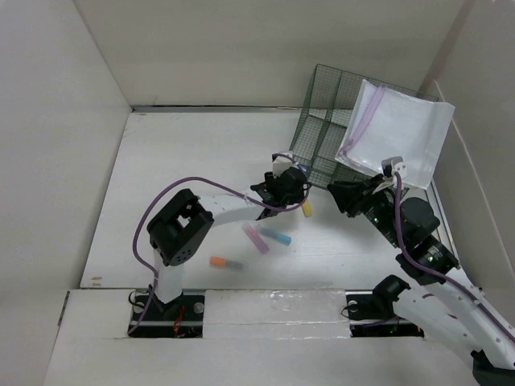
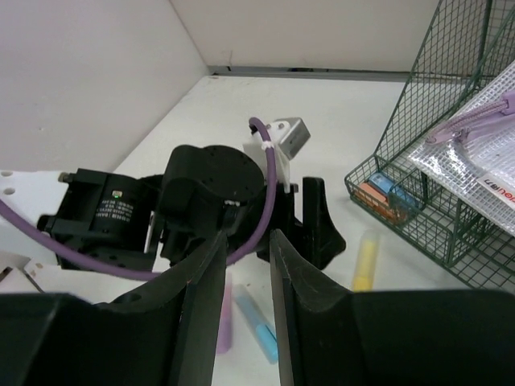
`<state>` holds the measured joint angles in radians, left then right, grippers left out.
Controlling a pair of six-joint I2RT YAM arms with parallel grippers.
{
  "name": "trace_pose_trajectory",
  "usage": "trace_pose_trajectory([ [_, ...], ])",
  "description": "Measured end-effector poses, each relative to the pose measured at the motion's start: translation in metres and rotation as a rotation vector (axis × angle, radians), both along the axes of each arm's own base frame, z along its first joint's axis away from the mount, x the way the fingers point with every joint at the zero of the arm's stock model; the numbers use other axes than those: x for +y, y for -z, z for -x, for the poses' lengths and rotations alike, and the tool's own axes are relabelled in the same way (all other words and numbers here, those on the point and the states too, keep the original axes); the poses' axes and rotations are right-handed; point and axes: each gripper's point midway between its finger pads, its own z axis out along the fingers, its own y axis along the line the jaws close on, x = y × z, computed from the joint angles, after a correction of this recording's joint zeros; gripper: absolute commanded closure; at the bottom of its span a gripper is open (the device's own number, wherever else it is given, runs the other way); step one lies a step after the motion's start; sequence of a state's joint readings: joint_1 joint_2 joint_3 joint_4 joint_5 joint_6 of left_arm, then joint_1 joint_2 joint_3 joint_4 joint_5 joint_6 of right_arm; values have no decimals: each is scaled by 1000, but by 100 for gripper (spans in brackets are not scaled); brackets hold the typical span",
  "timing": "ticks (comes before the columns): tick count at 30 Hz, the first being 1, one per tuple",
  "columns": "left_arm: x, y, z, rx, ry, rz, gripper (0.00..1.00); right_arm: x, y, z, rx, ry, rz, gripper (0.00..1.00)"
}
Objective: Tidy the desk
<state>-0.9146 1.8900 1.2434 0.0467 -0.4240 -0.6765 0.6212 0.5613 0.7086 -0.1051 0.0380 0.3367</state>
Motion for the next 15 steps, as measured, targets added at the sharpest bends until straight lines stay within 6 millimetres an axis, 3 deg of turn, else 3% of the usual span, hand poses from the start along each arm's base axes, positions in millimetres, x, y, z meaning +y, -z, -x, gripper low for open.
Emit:
trace_pose_trajectory([
  [9, -55, 27, 28, 30, 113, -38, 44, -3, -4, 4, -15, 0, -13, 66],
  [15, -67, 41, 22, 29, 107, -64, 50, -6, -8, 8, -26, -1, -23, 66],
])
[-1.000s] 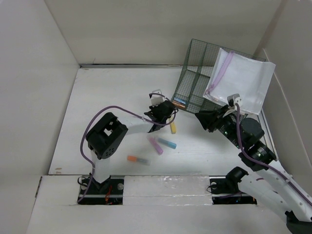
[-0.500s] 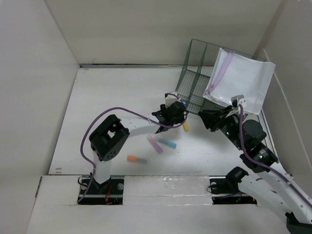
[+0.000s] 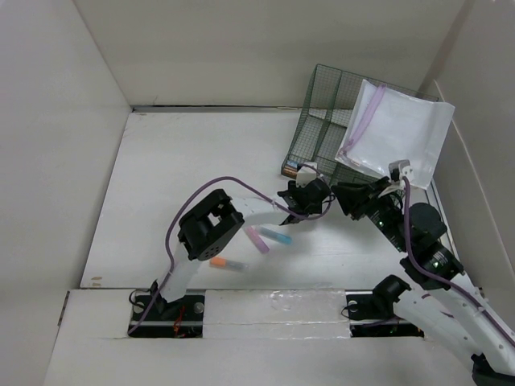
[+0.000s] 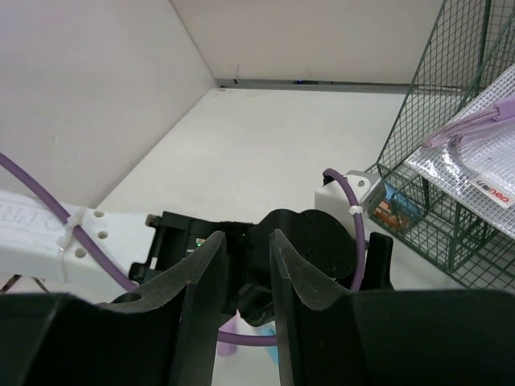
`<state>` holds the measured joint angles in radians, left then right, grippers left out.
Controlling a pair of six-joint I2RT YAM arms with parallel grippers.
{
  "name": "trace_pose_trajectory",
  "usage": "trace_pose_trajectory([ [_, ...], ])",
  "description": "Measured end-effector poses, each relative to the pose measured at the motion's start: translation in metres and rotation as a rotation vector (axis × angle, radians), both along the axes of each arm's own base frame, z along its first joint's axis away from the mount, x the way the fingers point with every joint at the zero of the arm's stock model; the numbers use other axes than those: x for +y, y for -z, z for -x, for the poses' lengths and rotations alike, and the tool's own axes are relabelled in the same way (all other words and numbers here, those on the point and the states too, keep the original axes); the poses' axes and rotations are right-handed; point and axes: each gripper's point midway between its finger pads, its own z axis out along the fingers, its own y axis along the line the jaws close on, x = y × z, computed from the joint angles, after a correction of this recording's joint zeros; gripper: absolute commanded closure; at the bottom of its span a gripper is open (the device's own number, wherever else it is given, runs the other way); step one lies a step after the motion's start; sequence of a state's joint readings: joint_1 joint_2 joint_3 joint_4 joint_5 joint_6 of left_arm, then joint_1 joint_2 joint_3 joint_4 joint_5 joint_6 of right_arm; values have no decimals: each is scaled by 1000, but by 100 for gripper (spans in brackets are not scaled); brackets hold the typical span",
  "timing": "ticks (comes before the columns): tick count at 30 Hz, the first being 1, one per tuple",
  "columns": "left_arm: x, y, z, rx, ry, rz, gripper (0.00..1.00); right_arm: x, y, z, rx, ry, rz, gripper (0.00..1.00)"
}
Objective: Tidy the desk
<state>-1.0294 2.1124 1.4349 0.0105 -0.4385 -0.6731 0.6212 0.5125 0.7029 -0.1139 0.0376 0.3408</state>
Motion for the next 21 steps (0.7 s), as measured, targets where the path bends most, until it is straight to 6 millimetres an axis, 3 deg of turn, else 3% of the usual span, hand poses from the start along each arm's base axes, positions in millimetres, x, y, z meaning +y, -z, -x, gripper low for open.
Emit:
trace_pose_trajectory([
  [6, 6, 6, -14, -32, -54, -59, 56, -2, 0, 2, 0, 0, -3, 66],
  [13, 13, 9, -24, -64, -86, -140, 76, -4, -8, 7, -20, -4, -17, 65],
  [18, 21, 11, -23, -73, -98, -162, 79, -3, -18, 9, -35, -14, -26, 65],
  [21, 34, 11, -18, -75, -102, -185, 93, -2, -22, 8, -40, -18, -29, 65],
])
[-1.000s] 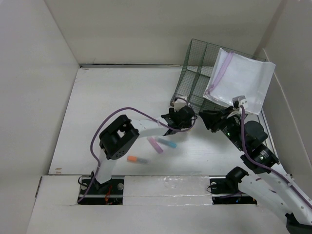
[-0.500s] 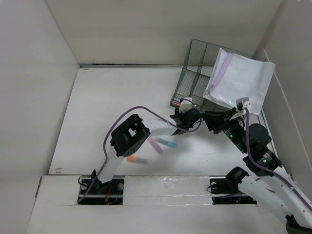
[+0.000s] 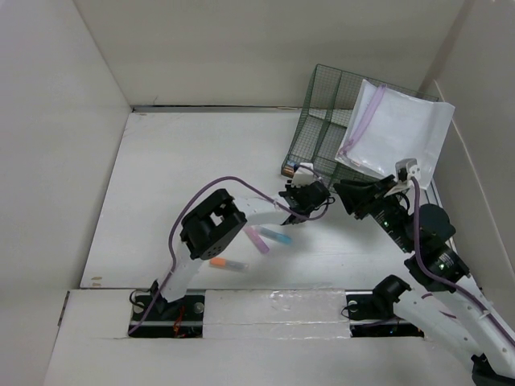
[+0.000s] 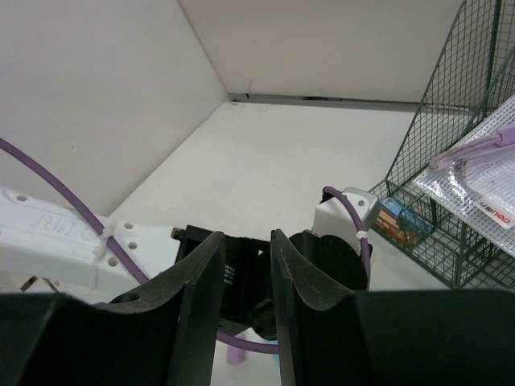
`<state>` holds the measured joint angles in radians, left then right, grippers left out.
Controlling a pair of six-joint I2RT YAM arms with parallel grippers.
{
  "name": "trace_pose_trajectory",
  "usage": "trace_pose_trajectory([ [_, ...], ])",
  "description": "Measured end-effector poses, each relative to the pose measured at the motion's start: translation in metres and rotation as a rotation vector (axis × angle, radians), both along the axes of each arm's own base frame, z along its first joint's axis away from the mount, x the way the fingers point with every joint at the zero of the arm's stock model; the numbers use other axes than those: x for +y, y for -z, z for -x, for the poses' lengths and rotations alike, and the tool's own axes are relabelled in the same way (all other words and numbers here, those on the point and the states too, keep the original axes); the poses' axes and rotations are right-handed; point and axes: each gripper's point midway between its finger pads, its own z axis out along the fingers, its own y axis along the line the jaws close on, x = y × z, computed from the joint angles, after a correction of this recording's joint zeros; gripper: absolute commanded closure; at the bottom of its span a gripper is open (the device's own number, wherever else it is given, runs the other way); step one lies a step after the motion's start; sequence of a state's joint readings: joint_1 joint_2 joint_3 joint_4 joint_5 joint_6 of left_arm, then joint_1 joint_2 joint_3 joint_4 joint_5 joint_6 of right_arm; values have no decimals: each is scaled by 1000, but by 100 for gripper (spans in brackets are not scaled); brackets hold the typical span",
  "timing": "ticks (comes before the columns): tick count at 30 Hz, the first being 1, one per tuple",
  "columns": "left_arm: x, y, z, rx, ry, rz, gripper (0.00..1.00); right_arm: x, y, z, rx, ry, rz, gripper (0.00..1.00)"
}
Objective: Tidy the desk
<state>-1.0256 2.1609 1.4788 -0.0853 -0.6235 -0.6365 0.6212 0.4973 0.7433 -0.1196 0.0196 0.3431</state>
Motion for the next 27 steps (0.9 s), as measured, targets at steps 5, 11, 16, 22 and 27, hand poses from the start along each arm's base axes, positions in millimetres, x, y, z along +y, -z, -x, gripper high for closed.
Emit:
trace_pose_trajectory([
  [5, 18, -1, 7, 3, -1, -47, 100, 1, 3, -2, 9, -1, 6, 65],
  [11, 29, -13, 14, 12, 19, -73, 100, -1, 2, -2, 8, 9, 5, 65],
  [16, 38, -78, 3, -49, 41, 56, 100, -6, -1, -1, -1, 29, -6, 65],
  [22, 53, -189, -50, -248, 25, 291, 100, -7, -1, -3, 2, 41, -6, 65],
  [27, 23, -218, -94, -351, 95, 293, 100, -5, 3, -5, 15, 41, 4, 65],
])
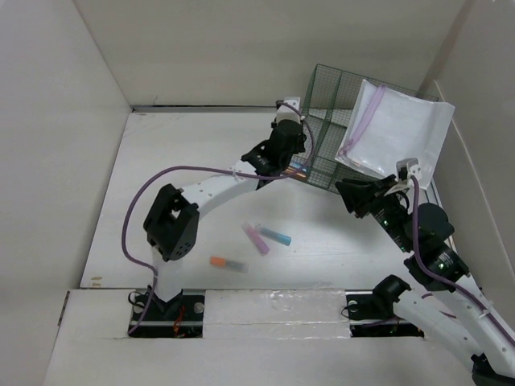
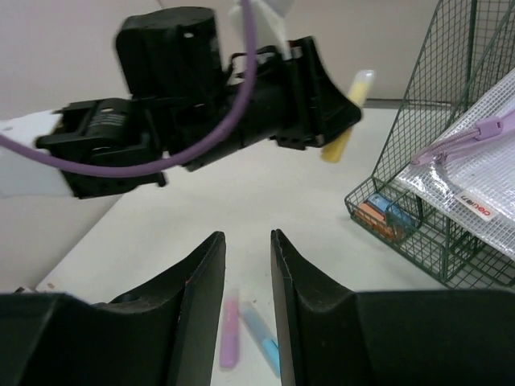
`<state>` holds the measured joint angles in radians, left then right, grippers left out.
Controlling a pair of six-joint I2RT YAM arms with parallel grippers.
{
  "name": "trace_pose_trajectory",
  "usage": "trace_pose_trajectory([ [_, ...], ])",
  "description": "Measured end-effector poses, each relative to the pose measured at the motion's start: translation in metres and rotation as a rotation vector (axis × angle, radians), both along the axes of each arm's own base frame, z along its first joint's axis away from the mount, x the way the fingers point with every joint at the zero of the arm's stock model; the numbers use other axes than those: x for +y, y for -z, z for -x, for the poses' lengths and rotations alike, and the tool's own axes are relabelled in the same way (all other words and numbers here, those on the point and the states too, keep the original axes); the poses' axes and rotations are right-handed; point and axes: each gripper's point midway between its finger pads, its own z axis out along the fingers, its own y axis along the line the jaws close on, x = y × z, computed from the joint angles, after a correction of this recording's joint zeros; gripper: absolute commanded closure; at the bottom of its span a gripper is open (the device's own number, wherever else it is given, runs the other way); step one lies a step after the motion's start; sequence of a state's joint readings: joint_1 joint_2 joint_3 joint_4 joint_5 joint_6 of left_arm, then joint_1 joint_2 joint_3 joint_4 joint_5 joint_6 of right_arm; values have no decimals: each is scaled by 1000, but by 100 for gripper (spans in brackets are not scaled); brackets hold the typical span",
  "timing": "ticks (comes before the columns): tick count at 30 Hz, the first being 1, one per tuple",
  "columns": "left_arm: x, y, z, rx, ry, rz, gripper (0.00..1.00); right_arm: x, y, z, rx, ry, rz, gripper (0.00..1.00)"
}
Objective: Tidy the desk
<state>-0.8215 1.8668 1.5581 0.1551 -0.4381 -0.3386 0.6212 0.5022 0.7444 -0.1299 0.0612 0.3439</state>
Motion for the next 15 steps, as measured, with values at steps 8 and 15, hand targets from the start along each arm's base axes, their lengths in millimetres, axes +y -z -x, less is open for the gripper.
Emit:
trace_pose_trajectory([
  [8, -49, 51, -49, -2, 179, -107, 100, 1, 5, -1, 15, 0, 11, 65],
  [15, -64, 42, -93, -54, 239, -97, 100, -1, 9, 1, 23, 0, 16, 65],
])
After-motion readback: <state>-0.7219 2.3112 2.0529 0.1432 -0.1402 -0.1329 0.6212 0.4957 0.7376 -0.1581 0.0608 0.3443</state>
